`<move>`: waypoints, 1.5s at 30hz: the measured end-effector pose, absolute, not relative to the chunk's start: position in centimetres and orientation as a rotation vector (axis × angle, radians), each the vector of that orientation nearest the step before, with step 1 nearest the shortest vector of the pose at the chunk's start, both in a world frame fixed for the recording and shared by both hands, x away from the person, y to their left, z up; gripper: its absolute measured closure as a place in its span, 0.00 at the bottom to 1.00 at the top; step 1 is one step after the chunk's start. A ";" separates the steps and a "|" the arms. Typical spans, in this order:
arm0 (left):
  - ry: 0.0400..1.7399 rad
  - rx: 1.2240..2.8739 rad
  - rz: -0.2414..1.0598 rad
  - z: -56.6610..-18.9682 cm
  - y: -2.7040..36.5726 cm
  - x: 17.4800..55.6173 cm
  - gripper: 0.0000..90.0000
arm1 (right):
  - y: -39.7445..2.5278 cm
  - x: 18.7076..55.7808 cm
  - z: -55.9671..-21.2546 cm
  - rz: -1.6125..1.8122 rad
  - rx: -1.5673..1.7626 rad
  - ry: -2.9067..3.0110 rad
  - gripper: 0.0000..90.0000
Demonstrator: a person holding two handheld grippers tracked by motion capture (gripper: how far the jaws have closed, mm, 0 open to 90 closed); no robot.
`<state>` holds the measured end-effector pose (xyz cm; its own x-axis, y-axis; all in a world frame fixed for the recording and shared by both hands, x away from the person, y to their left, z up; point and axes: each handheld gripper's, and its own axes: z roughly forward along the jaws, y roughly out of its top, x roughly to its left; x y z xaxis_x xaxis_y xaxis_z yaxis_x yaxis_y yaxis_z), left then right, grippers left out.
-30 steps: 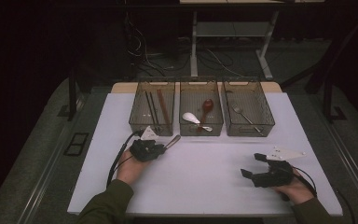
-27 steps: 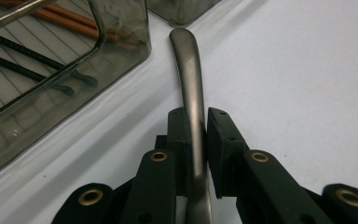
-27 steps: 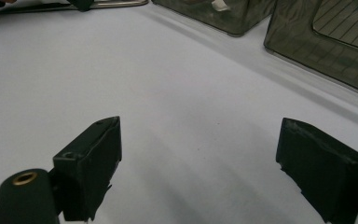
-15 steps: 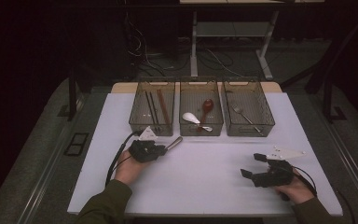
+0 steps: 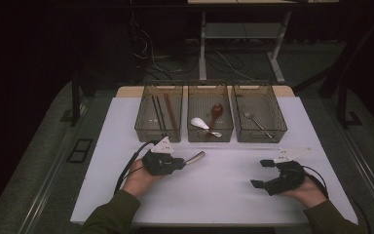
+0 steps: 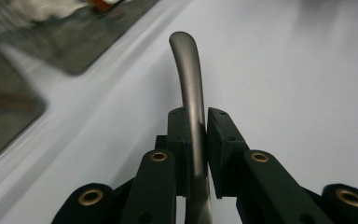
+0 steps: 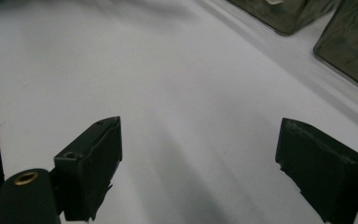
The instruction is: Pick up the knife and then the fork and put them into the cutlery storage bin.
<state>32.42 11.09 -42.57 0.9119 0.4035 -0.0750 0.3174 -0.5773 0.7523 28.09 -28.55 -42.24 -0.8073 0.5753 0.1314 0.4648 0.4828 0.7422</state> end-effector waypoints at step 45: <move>0.001 2.307 -0.046 -39.7 1.3 29.0 0.88 | -17.5 31.6 -40.0 0.944 0.192 3.259 0.72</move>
